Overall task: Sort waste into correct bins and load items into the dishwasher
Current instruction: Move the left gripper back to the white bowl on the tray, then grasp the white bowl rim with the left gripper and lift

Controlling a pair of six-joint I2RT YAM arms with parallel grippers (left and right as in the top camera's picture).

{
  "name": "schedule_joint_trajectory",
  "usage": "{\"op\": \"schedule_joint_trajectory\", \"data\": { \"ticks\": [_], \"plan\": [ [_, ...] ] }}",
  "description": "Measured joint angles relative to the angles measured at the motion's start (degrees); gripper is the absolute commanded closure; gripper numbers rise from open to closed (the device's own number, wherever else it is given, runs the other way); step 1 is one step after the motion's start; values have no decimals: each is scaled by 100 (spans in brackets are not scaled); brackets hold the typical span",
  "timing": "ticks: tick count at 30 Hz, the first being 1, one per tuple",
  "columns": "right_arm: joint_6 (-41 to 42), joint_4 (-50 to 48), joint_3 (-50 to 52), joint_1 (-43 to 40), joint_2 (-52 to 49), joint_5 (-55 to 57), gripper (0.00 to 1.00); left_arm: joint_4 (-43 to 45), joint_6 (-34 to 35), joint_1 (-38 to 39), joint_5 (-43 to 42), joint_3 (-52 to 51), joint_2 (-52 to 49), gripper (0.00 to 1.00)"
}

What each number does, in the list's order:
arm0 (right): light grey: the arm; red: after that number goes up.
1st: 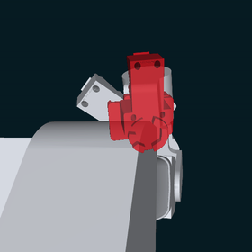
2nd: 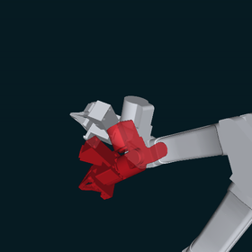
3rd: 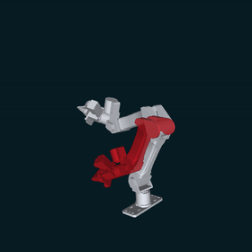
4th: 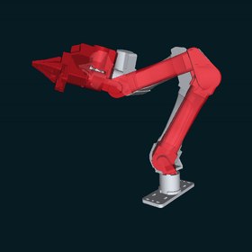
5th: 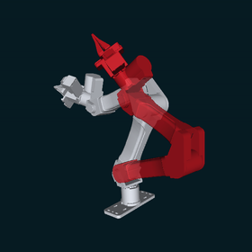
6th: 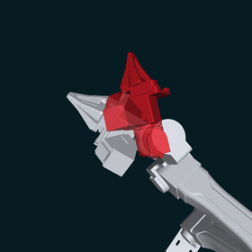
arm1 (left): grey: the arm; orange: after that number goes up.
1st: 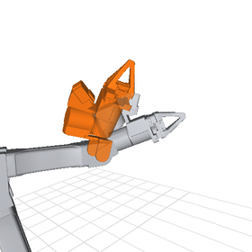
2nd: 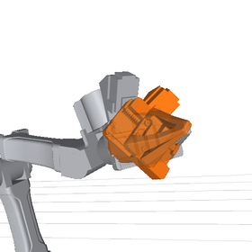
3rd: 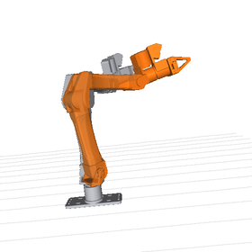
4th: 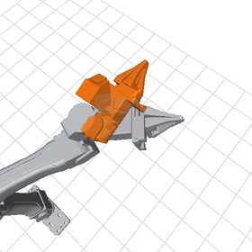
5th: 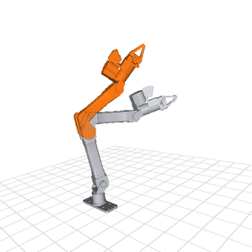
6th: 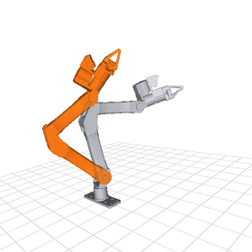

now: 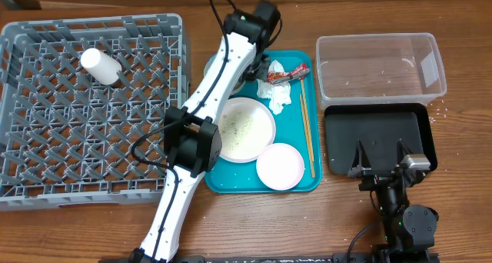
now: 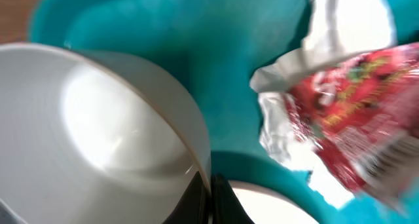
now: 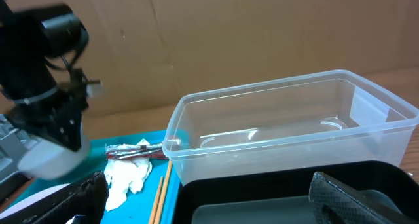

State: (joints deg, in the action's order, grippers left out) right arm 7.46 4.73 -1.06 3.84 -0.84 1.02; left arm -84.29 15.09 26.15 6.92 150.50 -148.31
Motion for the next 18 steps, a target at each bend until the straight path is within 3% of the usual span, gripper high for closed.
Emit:
{"op": "schedule_joint_trajectory", "data": {
  "ticks": [10,18],
  "plan": [
    [0,4,0,0,0,-2,0,-1233,31,-81,-70,1989,9,96],
    [-2,4,0,0,0,0,0,-1233,201,-1093,-715,2159,560,96]
  ]
}}
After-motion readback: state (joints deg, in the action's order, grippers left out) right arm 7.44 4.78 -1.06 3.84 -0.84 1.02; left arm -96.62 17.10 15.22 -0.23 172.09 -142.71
